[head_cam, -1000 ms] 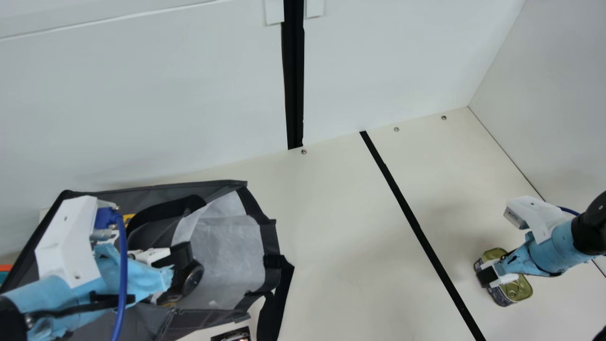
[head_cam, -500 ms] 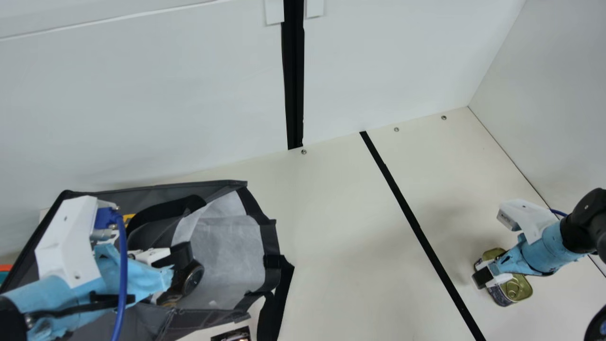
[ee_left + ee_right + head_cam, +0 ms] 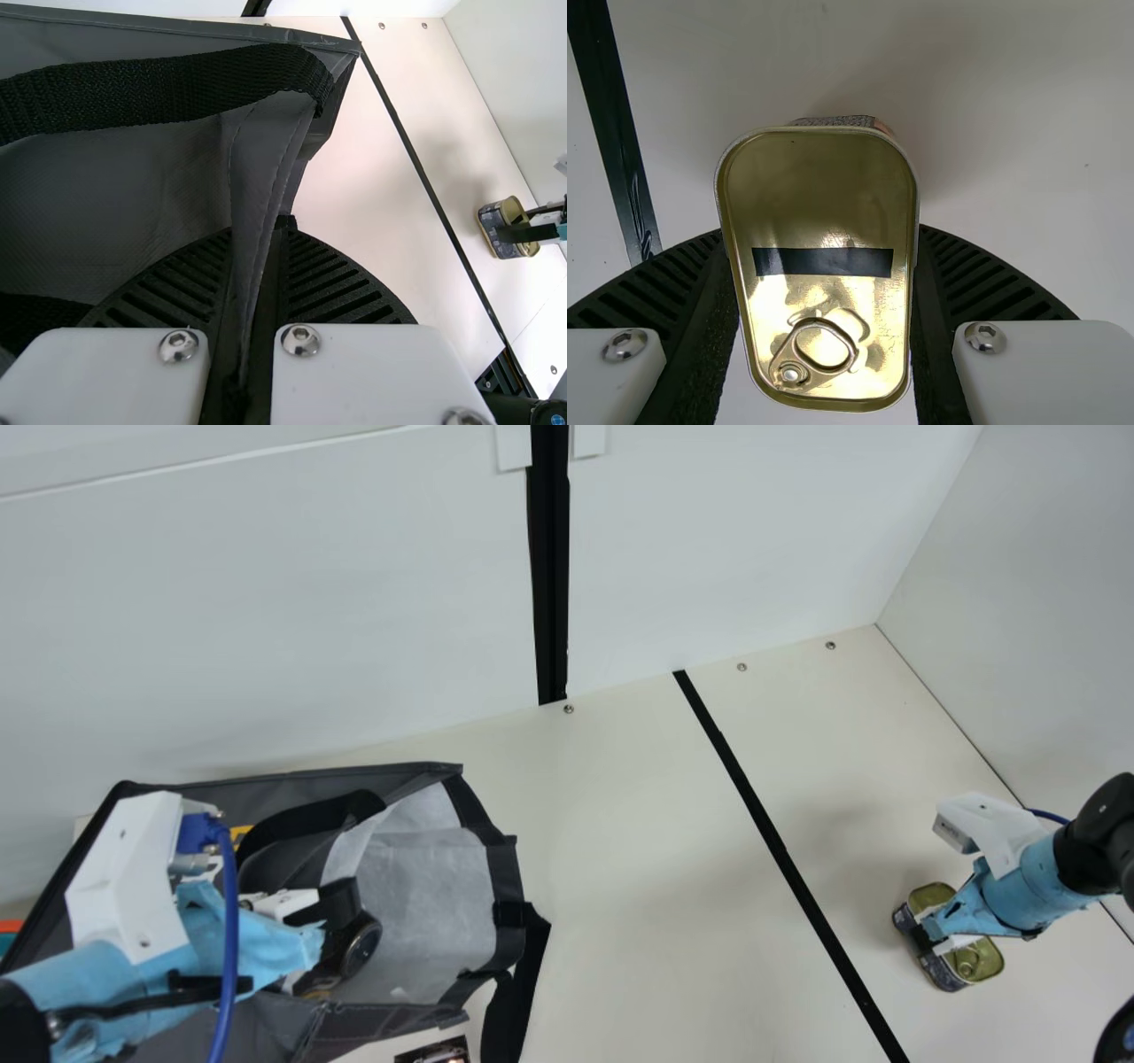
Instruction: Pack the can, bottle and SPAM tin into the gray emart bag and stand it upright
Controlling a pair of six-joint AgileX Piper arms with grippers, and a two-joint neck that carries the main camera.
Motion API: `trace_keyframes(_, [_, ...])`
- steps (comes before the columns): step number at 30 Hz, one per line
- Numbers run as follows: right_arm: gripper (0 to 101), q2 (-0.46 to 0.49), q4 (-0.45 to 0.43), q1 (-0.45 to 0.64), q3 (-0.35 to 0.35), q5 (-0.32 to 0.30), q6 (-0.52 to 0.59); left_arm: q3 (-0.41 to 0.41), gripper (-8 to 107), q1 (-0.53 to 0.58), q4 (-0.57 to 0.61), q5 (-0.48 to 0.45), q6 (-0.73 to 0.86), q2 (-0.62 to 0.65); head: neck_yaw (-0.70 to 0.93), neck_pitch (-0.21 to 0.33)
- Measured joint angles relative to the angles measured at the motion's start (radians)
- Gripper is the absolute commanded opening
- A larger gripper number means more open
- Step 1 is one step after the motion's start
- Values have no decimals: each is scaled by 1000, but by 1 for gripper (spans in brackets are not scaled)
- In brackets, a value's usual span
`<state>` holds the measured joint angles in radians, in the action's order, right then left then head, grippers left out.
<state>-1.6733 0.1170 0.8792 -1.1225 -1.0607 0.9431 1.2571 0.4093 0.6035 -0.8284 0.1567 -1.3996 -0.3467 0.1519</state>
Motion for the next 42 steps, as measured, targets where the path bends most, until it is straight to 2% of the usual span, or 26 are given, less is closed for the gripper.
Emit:
trace_keyframes(12, [0, 46, 38, -2, -54, -51, 49, 0, -8, 0, 0, 0, 0, 0, -2, 0])
trace_keyframes(22, [0, 87, 54, -45, -99, -98, 55, 0, -8, 0, 0, 0, 0, 0, -2, 0])
trace_keyframes(32, [0, 142, 51, -129, -109, -135, -1, 0, -8, 0, 0, 0, 0, 0, -2, -2])
trace_keyframes(42, [0, 192, 25, -260, -102, -143, -107, 0, -8, 0, 0, 0, 0, 0, -2, 0])
